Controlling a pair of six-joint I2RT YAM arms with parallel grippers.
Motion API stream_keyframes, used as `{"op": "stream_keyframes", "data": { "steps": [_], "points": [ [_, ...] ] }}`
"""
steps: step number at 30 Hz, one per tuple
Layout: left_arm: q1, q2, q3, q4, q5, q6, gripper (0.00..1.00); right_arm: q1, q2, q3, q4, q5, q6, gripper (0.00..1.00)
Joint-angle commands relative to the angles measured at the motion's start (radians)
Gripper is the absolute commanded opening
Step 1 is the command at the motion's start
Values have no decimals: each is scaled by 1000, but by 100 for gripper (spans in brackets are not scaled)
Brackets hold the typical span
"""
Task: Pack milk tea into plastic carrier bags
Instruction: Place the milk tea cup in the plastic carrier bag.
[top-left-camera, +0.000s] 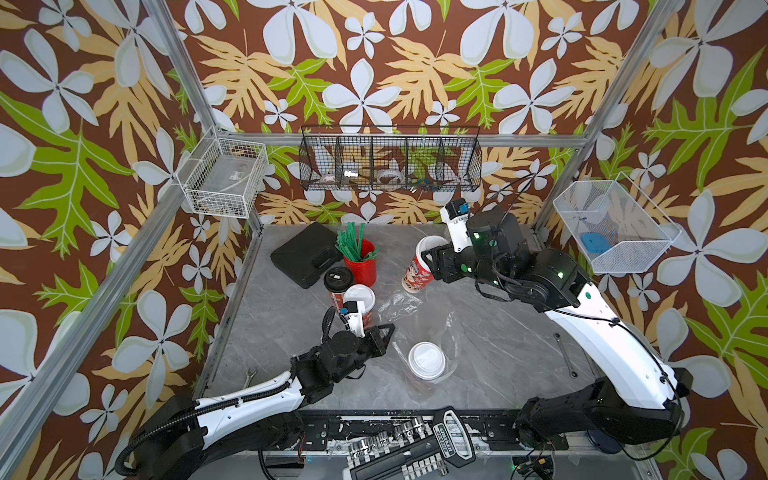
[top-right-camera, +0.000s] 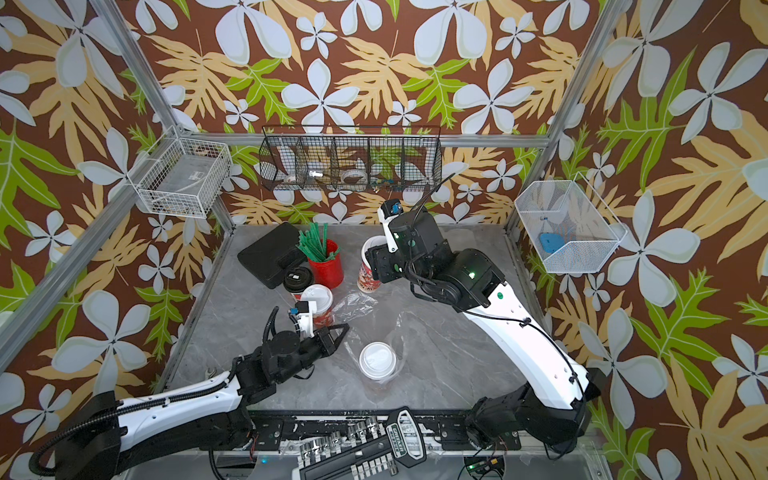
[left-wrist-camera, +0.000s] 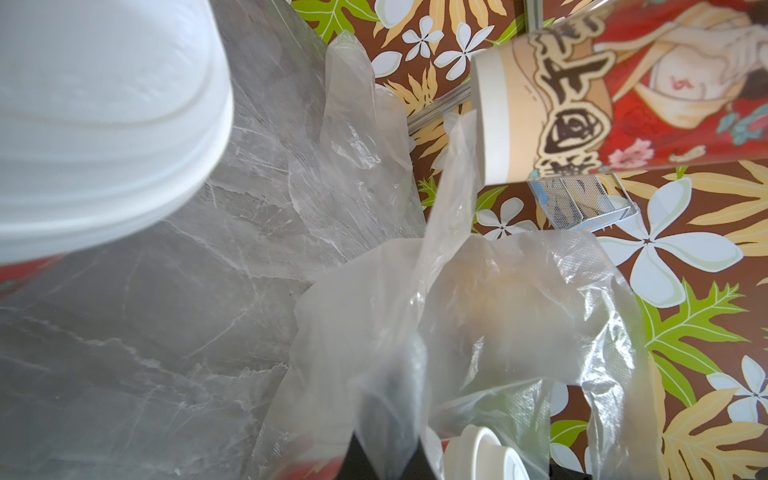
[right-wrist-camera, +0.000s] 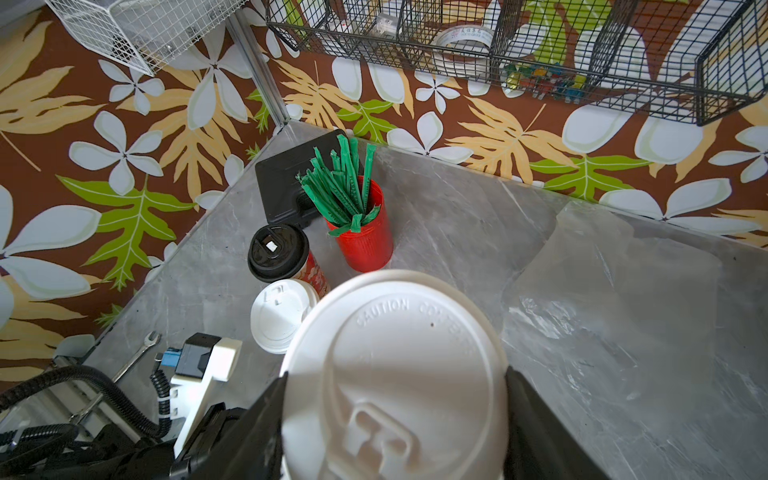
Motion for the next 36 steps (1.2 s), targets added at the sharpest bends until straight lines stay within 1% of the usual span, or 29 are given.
{"op": "stream_keyframes", "data": {
  "steps": [1, 16, 27, 30, 36],
  "points": [
    [-4, 0, 7, 14, -13, 2, 0, 0, -25, -2, -11, -29, 24, 67],
    [-10, 14, 12, 13, -30, 0, 0, 1, -131, -88, -59, -121, 88, 65],
    [-13, 9, 21, 11, -38, 2, 0, 5, -150, -162, -69, -201, 109, 64],
    [-14, 2, 27, 10, -38, 4, 0, 17, -149, -186, -61, -183, 109, 64],
    [-16, -2, 45, 5, -35, 13, 0, 50, -128, -201, -58, -75, 89, 64]
  ]
}}
